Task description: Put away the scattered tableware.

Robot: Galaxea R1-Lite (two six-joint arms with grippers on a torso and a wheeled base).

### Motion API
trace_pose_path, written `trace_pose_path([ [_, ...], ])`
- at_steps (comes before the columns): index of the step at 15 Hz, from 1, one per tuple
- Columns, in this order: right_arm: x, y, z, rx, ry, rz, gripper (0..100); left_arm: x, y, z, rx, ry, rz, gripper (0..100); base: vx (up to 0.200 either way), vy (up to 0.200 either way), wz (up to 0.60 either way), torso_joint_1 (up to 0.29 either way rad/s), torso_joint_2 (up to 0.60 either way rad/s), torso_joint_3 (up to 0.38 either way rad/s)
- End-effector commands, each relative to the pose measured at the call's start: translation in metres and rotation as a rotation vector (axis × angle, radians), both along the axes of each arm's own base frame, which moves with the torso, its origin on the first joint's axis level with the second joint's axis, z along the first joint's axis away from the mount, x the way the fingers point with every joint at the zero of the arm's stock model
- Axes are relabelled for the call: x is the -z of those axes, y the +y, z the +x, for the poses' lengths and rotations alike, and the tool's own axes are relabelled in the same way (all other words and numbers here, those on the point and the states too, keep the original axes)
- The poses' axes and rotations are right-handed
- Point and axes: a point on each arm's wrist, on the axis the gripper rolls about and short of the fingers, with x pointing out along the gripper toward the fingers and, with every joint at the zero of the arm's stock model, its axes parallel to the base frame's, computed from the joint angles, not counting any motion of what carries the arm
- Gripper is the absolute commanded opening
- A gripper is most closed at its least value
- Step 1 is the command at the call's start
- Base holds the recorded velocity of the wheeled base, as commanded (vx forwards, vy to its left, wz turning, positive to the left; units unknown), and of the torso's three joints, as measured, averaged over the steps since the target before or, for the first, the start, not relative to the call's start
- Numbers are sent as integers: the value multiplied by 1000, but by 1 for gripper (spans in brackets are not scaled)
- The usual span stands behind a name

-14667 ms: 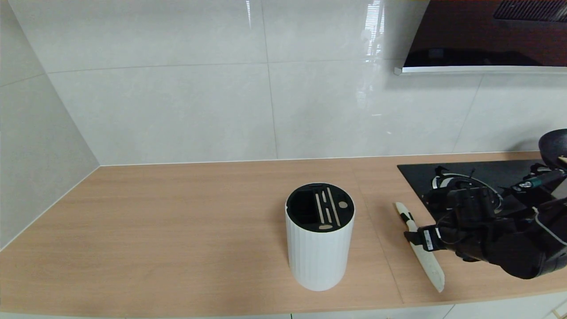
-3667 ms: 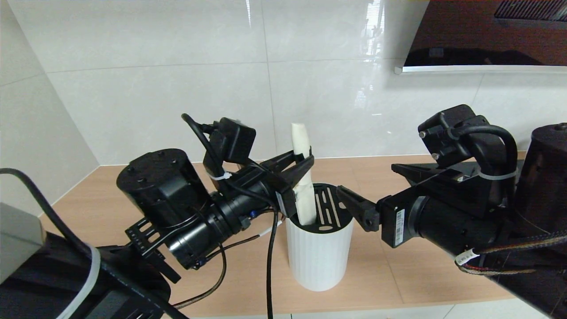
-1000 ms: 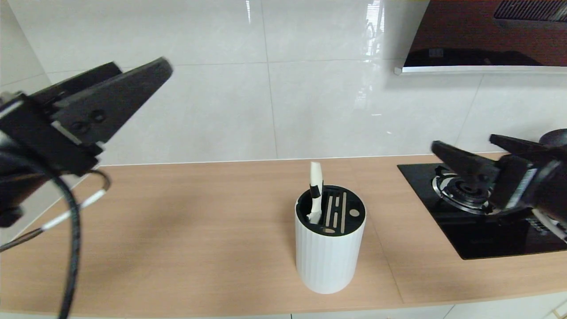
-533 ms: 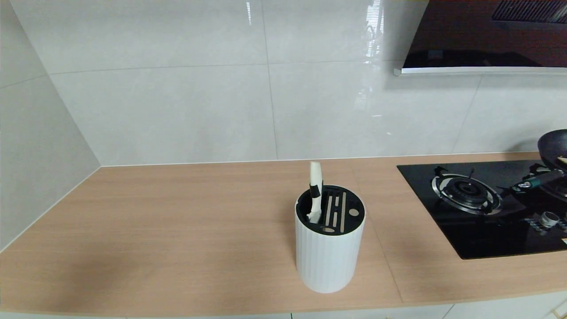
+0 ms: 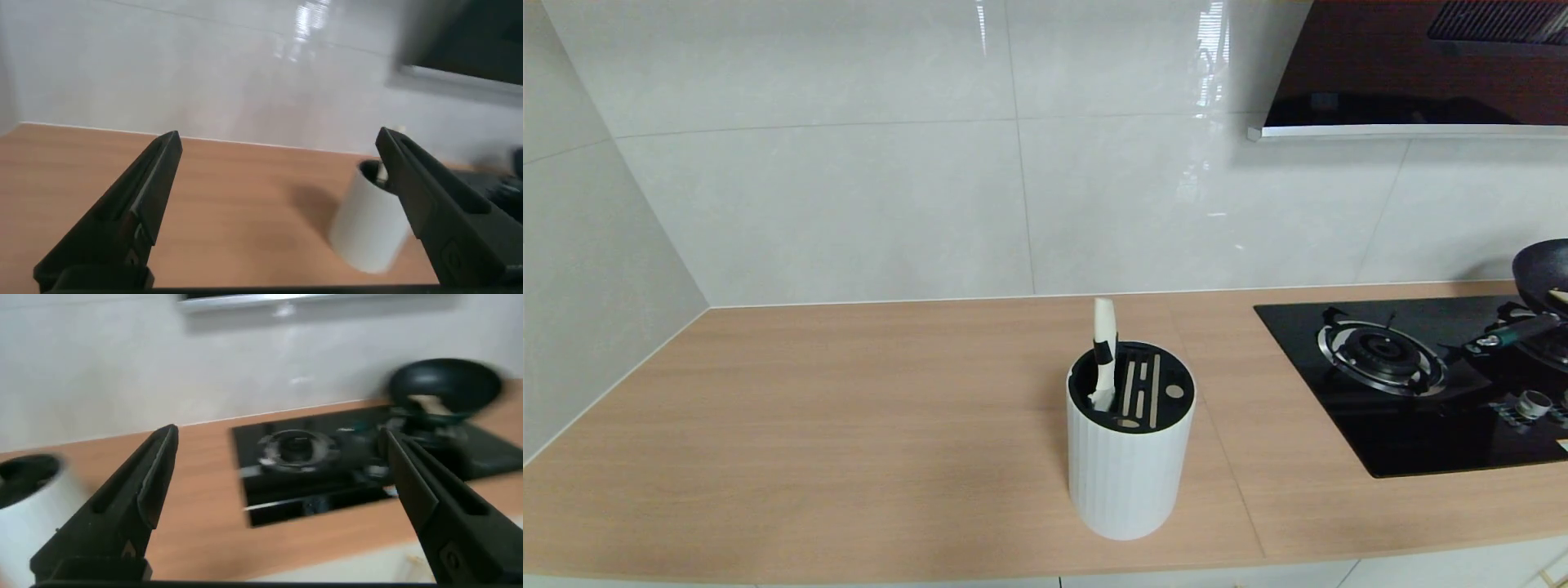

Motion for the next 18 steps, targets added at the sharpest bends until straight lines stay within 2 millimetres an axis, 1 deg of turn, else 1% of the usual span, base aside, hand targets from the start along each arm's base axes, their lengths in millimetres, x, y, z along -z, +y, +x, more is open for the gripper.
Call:
trace_pose_path([
  [1,9,2,-9,61,-47,15,100,20,-8,-6,-102,-22,5,100,0,0,0,0,0,0],
  [2,14,4,-10,93,-49,9,100,34,-7,3,-138,26,-1,100,0,0,0,0,0,0],
  [3,24,7,-13,108,-59,2,100,44,-5,9,-219,47,-29,100,0,0,0,0,0,0],
  [4,39,8,-10,116,-41,4,100,55,-3,16,-289,76,-51,100,0,0,0,0,0,0],
  [5,57,7,0,116,21,2,100,69,-3,24,-297,111,-35,100,0,0,0,0,0,0],
  [7,87,8,15,105,83,-3,100,100,-3,35,-309,169,52,100,0,0,0,0,0,0],
  [8,95,8,19,73,95,-6,100,111,-3,39,-318,208,94,100,0,0,0,0,0,0],
  [9,101,9,20,22,146,7,100,115,-3,39,-312,251,95,100,0,0,0,0,0,0],
  [12,104,11,20,-78,164,41,100,117,-4,39,-267,260,90,100,0,0,0,0,0,0],
  [14,108,14,21,-190,203,38,100,117,-5,39,-215,259,116,100,0,0,0,0,0,0],
  [16,108,14,21,-195,216,4,100,120,-7,40,-130,285,234,100,0,0,0,0,0,0],
  [18,108,14,21,-202,219,-16,100,121,-8,40,-111,285,321,100,0,0,0,0,0,0],
])
